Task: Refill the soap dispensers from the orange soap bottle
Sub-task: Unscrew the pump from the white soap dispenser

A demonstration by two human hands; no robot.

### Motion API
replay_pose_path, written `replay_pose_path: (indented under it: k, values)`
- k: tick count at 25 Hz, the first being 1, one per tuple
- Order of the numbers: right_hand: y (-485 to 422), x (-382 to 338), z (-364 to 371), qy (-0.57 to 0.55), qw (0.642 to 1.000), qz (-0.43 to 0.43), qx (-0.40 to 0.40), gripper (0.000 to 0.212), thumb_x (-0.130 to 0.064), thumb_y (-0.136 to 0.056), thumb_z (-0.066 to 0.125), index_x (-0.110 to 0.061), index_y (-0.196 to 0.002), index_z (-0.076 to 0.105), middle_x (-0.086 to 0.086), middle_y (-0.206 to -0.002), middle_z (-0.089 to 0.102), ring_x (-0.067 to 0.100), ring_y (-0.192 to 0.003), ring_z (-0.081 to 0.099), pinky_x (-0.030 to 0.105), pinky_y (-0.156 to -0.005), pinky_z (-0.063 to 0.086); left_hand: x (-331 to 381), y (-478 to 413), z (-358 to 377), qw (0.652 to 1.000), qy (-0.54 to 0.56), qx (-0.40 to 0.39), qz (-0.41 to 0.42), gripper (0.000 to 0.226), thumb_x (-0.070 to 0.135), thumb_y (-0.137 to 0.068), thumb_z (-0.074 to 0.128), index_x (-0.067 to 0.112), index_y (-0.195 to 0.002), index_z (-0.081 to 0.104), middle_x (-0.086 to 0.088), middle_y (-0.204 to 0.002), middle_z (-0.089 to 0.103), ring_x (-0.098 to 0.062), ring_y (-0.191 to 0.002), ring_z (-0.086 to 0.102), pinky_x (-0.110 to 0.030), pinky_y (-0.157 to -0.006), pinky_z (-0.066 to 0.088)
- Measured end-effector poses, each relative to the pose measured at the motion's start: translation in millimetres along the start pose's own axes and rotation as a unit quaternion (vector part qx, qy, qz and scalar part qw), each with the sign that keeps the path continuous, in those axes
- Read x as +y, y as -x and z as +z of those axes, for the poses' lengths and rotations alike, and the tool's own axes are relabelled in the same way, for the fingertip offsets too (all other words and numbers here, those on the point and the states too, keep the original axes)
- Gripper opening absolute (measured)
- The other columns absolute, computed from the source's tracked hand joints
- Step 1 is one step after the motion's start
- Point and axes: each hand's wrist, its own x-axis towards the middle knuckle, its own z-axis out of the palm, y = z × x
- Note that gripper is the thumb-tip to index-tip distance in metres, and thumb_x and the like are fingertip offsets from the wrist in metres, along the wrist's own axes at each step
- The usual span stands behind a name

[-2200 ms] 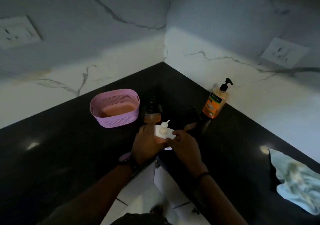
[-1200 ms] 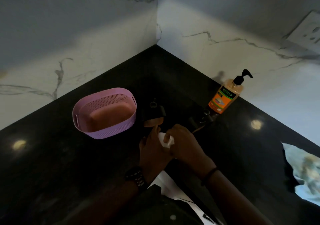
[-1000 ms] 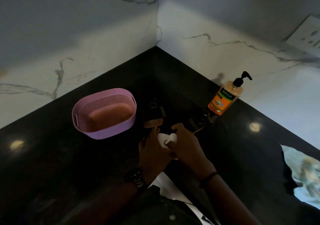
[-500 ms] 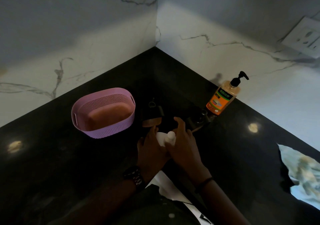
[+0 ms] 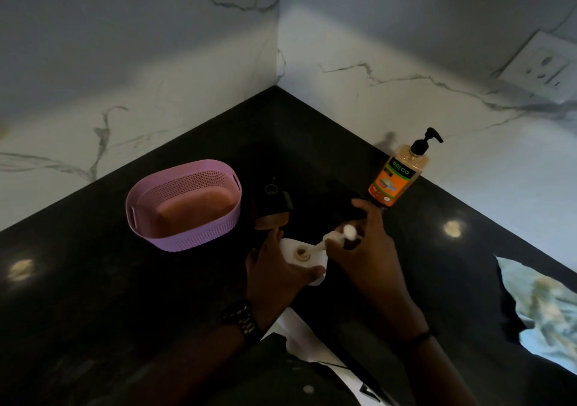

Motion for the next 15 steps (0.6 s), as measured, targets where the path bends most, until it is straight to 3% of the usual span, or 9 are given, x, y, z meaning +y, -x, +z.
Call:
replay_pose_path:
  k: [6, 8, 11, 13, 15]
  values:
    - [-3, 58, -36, -0.15, 0.982, 0.091, 0.069, 0.048, -0.009, -0.081, 0.076, -0.028, -0.121, 0.057, -0.003, -0.098, 0.074, 0.012, -0.088, 0.072, 0.027, -0.073, 0.053, 0, 0, 2, 1.0, 0.011, -0.001, -0.003, 0.132, 0.081, -0.041, 0.075, 0.033, -0.152, 0.02, 0.01, -0.156, 0.034, -0.014, -0.145, 0.032, -0.046, -0.121, 0.023]
    - [-1, 93, -38, -0.273, 0.946, 0.166, 0.063, 0.039, -0.008, -0.087, 0.067, -0.023, -0.122, 0.06, 0.005, -0.108, 0.072, 0.018, -0.093, 0.071, 0.03, -0.074, 0.053, -2, -1, 3, 1.0, 0.013, -0.007, -0.004, 0.133, 0.081, -0.041, 0.073, 0.032, -0.152, 0.018, 0.008, -0.157, 0.034, -0.015, -0.145, 0.032, -0.048, -0.12, 0.026]
    - [14, 140, -29, -0.418, 0.861, 0.278, 0.075, 0.035, -0.012, -0.09, 0.059, -0.018, -0.125, 0.057, 0.013, -0.119, 0.066, 0.026, -0.104, 0.066, 0.036, -0.08, 0.051, -1, 0, 5, 1.0, 0.004, 0.004, 0.016, 0.133, 0.082, -0.042, 0.072, 0.035, -0.153, 0.015, 0.006, -0.158, 0.031, -0.017, -0.145, 0.032, -0.048, -0.117, 0.031]
    - [20, 160, -18, -0.383, 0.873, 0.282, 0.107, 0.037, -0.014, -0.088, 0.064, -0.018, -0.124, 0.057, 0.012, -0.121, 0.064, 0.025, -0.105, 0.065, 0.038, -0.082, 0.053, 5, 0, 4, 0.997, -0.03, 0.026, 0.06, 0.126, 0.083, -0.048, 0.069, 0.033, -0.153, 0.019, 0.006, -0.157, 0.031, -0.015, -0.144, 0.032, -0.044, -0.115, 0.034]
    - [19, 163, -7, -0.263, 0.921, 0.254, 0.132, 0.034, -0.018, -0.086, 0.07, -0.024, -0.117, 0.059, 0.007, -0.118, 0.064, 0.022, -0.104, 0.065, 0.043, -0.088, 0.055, 19, -3, 0, 0.987, -0.09, 0.038, 0.13, 0.11, 0.084, -0.061, 0.063, 0.03, -0.15, 0.029, 0.005, -0.156, 0.033, -0.014, -0.144, 0.03, -0.039, -0.114, 0.03]
